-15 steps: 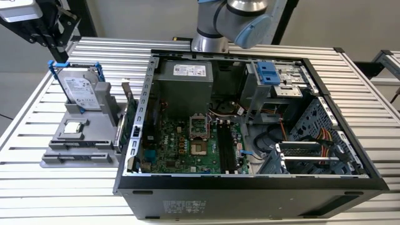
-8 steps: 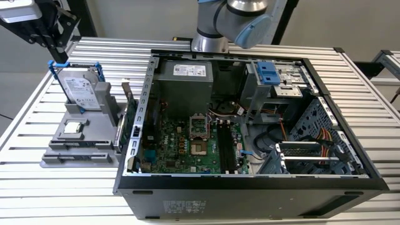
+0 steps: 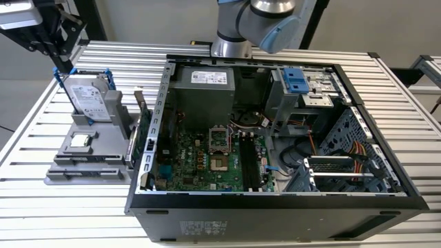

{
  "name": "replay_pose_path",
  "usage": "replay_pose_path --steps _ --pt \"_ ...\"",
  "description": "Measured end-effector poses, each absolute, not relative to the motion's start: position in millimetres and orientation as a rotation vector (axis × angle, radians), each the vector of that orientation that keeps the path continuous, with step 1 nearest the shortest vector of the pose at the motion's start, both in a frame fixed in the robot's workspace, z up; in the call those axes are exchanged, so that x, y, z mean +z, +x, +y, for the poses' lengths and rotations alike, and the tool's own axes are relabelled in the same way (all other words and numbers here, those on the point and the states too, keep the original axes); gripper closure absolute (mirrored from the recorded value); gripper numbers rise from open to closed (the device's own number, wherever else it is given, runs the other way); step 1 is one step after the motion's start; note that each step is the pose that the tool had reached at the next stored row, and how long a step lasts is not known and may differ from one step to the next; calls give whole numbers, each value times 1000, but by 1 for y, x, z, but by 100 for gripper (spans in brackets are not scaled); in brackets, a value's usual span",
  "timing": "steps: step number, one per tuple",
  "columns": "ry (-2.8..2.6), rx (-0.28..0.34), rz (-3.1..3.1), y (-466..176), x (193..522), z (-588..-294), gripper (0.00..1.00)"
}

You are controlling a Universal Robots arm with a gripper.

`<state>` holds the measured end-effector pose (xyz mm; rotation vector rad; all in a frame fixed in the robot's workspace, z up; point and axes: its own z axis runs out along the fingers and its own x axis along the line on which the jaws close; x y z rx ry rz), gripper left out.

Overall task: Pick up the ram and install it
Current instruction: 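Reach for the ram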

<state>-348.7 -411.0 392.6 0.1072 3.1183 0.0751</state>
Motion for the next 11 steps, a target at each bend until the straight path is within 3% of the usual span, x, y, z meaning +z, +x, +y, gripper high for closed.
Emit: replay_pose_path --steps 11 --pt "107 75 3118 -349 393 -425 100"
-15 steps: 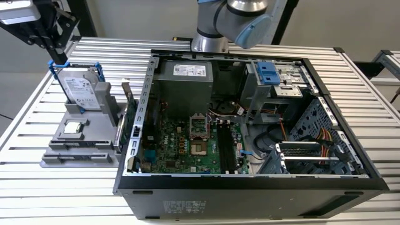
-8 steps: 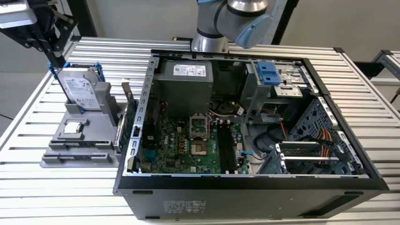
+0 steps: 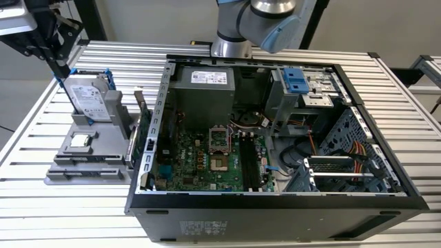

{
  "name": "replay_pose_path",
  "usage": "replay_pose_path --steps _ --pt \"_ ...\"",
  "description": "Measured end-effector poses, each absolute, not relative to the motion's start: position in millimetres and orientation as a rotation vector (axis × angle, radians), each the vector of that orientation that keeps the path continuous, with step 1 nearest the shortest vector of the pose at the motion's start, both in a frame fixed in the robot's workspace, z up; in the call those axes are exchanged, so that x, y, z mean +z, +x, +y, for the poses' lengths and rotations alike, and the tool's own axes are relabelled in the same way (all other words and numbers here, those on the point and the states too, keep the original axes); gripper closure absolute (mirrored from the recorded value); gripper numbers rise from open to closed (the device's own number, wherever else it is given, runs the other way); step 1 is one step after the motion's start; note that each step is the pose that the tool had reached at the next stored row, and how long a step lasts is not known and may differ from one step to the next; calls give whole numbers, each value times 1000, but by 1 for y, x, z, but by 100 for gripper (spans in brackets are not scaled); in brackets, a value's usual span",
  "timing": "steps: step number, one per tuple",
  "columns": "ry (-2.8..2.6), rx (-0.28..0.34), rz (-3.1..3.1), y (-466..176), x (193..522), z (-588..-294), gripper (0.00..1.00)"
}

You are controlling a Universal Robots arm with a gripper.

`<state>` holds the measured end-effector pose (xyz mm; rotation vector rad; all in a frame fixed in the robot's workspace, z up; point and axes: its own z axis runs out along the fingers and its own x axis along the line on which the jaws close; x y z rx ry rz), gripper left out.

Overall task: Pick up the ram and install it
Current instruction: 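Reach for the ram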

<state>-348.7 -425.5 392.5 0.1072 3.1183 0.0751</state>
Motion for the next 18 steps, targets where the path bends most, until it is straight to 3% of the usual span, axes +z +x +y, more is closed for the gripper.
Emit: replay_pose_path --steps 18 --pt "107 75 3118 -349 392 -449 100"
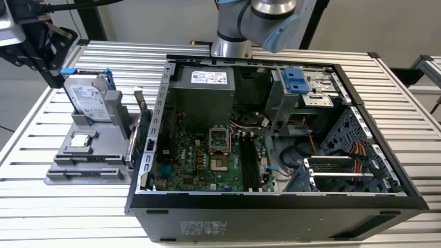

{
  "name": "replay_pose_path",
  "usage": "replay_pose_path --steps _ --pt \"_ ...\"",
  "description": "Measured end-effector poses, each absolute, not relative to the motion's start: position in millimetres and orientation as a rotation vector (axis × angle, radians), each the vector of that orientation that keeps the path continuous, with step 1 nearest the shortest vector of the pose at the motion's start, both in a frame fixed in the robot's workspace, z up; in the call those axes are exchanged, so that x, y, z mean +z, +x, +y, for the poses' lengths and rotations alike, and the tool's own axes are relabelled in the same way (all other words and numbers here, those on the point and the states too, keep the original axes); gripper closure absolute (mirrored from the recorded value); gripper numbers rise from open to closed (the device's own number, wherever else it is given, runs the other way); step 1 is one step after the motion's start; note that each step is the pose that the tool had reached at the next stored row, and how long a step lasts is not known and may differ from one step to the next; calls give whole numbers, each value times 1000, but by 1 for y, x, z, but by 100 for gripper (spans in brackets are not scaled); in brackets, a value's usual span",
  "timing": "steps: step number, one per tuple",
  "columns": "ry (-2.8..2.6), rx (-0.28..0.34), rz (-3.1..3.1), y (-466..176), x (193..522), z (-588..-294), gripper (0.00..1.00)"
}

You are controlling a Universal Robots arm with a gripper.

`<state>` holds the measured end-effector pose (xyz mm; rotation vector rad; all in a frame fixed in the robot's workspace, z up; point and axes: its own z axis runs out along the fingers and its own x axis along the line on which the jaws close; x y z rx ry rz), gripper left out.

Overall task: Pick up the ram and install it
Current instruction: 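Reach for the ram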

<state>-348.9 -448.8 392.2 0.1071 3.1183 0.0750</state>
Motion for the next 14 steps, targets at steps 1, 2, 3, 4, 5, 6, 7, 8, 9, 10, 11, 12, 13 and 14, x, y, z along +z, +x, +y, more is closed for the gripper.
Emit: replay_pose_path --steps 1,2,3,4,5,6,7,8,9,10,11,12,13,14 --pt "107 75 3118 -349 392 -450 100" --pt "107 75 3118 -349 392 -452 100" --pt "107 75 3118 -349 392 -453 100" --pt "107 75 3118 -349 392 -454 100" --pt "107 75 3118 -349 392 -456 100" --pt "107 75 3118 -349 392 -457 100" --pt "107 75 3118 -349 392 -459 100" --pt "107 75 3118 -349 392 -461 100" --pt "107 75 3118 -349 392 -462 100" --pt "107 75 3118 -349 392 -464 100" --pt "107 75 3118 -349 392 -465 100" --pt "107 75 3118 -349 392 -467 100" --pt "107 75 3118 -349 392 -468 100" --pt "107 75 3118 -349 392 -468 100"
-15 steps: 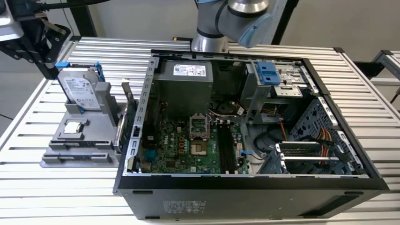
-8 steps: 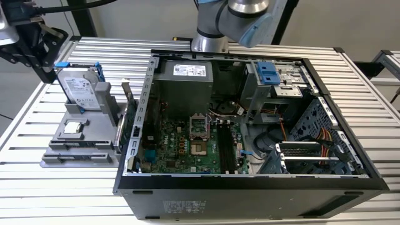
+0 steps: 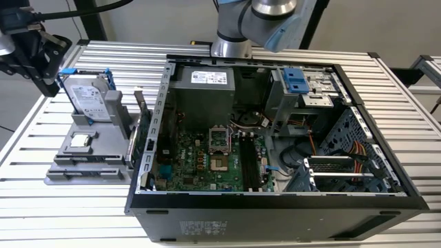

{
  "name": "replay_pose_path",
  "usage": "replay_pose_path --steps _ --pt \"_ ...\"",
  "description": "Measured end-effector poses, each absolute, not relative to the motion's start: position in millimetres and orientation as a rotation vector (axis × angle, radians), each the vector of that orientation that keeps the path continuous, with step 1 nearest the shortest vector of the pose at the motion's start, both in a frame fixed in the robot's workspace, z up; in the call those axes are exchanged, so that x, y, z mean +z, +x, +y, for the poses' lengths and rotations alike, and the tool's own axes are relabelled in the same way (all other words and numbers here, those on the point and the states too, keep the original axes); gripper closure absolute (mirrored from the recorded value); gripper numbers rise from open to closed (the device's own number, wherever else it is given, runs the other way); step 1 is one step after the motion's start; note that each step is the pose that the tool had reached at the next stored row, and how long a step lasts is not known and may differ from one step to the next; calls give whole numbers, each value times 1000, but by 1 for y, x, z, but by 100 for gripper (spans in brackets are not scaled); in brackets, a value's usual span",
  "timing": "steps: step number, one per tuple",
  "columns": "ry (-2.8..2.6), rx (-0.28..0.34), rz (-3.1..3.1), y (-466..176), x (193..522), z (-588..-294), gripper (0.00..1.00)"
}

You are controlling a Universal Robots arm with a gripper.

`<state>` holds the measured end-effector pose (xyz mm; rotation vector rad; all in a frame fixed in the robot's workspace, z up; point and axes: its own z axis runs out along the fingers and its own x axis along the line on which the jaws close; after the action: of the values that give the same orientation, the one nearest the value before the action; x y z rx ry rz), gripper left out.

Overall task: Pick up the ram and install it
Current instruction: 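Reach for the ram, then pick up the ram and move it above insertion slot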

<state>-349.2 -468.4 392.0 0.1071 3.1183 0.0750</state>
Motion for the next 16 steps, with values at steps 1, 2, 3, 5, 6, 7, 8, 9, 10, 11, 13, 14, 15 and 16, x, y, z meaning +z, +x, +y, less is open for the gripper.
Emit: replay_pose_path --steps 1,2,3,5,6,7,8,9,10,11,13,14,15,16 --pt "107 75 3118 -349 392 -469 100" --pt "107 75 3118 -349 392 -470 100" --pt "107 75 3118 -350 392 -470 100" --pt "107 75 3118 -350 392 -470 100" --pt "107 75 3118 -351 392 -470 100" --pt "107 75 3118 -351 392 -470 100" --pt "106 75 3118 -351 392 -470 100" --pt "105 75 3118 -351 392 -470 100" --pt "105 75 3118 -351 392 -470 100" --pt "105 75 3118 -351 392 -470 100" --pt "105 75 3118 -351 392 -470 100" --pt "105 75 3118 -351 392 -470 100" --pt "105 75 3118 -351 392 -470 100" --pt "105 75 3118 -351 392 -470 100"
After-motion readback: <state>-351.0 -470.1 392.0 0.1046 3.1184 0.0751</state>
